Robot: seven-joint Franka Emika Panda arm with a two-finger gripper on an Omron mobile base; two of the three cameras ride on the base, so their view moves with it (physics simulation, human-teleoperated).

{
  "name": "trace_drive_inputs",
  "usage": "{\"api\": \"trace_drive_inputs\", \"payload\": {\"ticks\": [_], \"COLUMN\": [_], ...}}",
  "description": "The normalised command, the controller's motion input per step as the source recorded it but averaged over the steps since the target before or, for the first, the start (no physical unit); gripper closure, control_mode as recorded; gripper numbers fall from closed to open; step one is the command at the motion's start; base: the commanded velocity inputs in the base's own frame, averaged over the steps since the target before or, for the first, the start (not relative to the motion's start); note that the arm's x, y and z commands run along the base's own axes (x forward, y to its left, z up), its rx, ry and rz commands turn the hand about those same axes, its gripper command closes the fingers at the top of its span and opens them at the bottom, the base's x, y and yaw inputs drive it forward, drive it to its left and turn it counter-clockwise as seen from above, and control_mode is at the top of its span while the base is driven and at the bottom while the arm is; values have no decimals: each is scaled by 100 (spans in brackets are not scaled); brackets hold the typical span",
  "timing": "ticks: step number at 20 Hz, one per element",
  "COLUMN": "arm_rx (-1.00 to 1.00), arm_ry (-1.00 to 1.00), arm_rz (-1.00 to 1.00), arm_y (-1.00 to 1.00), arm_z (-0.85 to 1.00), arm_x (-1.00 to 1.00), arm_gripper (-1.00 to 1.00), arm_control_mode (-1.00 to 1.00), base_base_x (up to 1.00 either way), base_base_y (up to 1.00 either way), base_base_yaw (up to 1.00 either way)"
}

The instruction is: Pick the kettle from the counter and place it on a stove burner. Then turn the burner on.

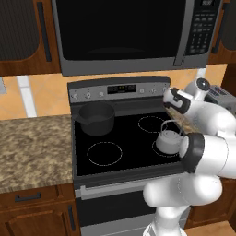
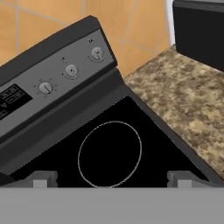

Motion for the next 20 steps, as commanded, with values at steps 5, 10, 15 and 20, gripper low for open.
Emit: {"api": "trace_drive_inputs", "payload": {"ticks": [5,10,15,20], "arm_rx": [0,-13,-21,-7], "arm_ry": [-2,7,5,-19], "arm_rz": [5,11,20,21], "arm_y": [-9,-2,-3,-8], "arm_z": [0,0,0,0], "arm_x": [48,79,40,1], "arm_gripper": [-100,-100,-100,-100], "arm_control_mode": [-100,-100,-100,-100], "base_base_x": [0,0,0,0], "base_base_y": [0,0,0,0], "base_base_yaw": [0,0,0,0]}}
